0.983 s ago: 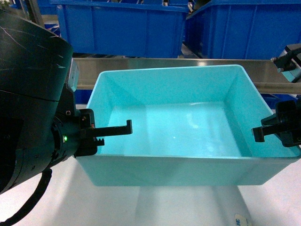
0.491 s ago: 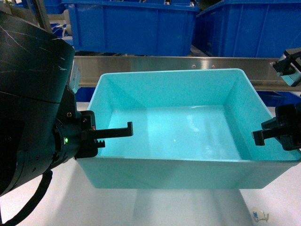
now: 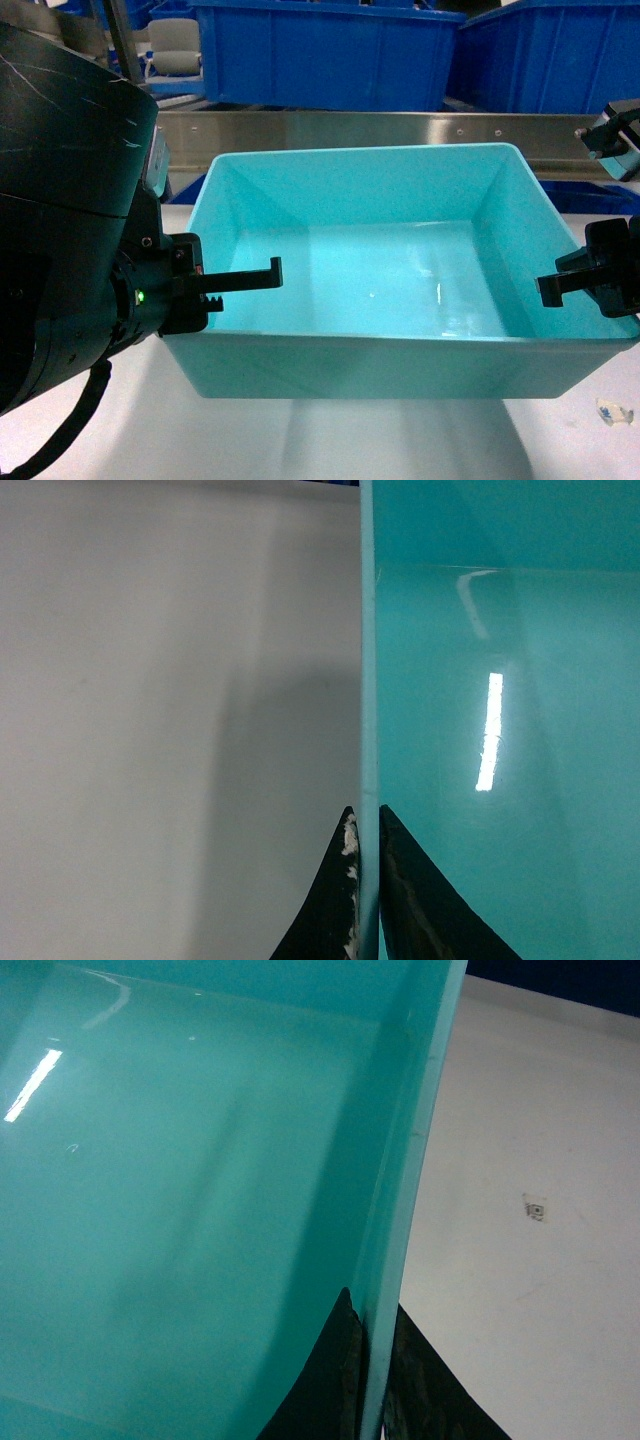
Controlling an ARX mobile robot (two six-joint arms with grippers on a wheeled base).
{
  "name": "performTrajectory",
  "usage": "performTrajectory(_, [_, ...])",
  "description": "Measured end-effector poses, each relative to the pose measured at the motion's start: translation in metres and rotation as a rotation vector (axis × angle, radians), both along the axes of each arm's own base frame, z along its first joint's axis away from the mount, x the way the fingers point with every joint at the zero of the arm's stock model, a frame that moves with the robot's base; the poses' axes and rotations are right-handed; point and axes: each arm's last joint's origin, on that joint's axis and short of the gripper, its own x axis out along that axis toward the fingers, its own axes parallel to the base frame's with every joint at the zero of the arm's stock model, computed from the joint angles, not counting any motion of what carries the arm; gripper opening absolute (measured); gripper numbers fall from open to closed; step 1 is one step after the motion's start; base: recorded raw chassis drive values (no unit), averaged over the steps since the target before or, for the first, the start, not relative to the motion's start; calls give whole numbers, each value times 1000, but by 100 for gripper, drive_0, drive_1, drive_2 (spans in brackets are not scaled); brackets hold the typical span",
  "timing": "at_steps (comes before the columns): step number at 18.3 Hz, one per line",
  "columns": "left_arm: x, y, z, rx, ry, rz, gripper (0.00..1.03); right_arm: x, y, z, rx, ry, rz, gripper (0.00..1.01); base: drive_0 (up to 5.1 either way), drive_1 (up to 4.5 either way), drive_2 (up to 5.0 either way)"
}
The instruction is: Organize blue bins on left shelf correctly
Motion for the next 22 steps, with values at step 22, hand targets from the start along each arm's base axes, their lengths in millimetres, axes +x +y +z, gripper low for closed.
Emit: performTrajectory(22, [0,0,0,0,0,0,2,0,0,0,2,2,-1,3,-489,175,301])
